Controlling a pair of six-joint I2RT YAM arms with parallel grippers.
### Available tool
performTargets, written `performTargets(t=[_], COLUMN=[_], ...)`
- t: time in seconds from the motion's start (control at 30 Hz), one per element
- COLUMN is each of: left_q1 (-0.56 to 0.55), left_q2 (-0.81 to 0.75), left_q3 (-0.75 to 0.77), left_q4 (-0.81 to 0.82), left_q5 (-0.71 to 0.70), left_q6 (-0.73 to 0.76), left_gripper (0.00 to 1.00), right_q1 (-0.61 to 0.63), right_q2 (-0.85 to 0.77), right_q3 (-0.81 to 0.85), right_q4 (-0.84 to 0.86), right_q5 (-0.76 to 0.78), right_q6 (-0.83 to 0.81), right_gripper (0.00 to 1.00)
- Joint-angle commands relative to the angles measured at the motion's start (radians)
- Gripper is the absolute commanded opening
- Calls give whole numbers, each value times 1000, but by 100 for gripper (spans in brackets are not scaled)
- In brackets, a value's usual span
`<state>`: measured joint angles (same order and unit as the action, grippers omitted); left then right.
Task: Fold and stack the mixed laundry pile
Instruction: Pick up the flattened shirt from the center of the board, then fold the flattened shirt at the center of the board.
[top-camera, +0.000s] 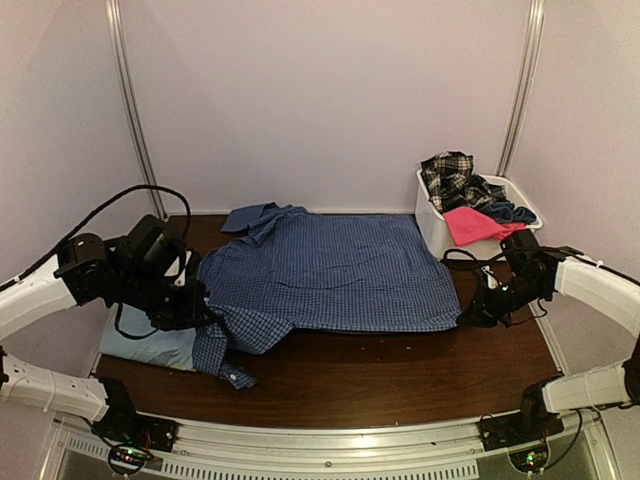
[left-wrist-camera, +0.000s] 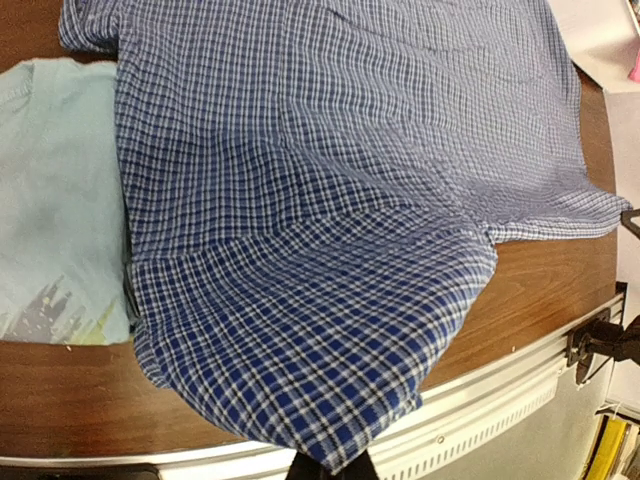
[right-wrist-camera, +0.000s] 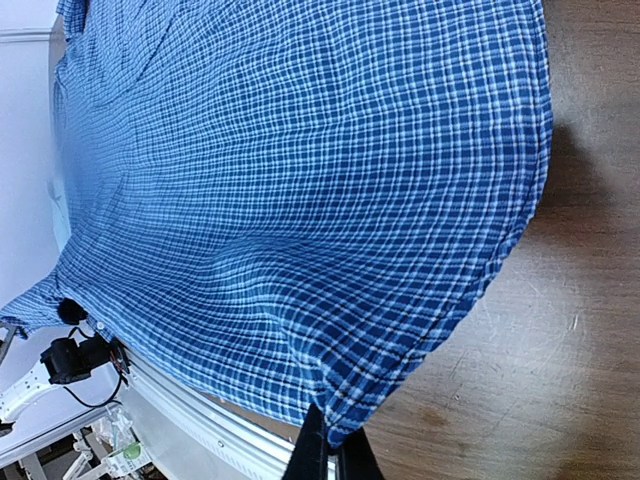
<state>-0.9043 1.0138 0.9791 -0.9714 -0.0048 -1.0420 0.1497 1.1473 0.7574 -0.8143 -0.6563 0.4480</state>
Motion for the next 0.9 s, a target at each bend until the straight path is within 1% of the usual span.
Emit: performTargets(t=[0.0,0.07,0.23,0.37,0.63,0.87], left_q1=[114,157,291,364,422,460], left_q2=[55,87,151,249,433,545], left_q3=[100,131,168,248,334,375], left_q4=[-36,-37,19,37,114,147], left_q5=[49,48,79,85,132,123], left_q6=[135,164,236,315,397,437], left_gripper=[0,0,0,0,0,0], right_q1=[-6,-6,-7,-6,-7,-7], right_q2=[57,98,193,272,430,554], right_q3=[86,127,229,302,428,513], right_q4=[25,31,56,66,81,127], right_q5=[28,48,59,58,76,97], right_q6=[-8,-15,-24,-35,-66,-60], right_gripper=[0,0,0,0,0,0])
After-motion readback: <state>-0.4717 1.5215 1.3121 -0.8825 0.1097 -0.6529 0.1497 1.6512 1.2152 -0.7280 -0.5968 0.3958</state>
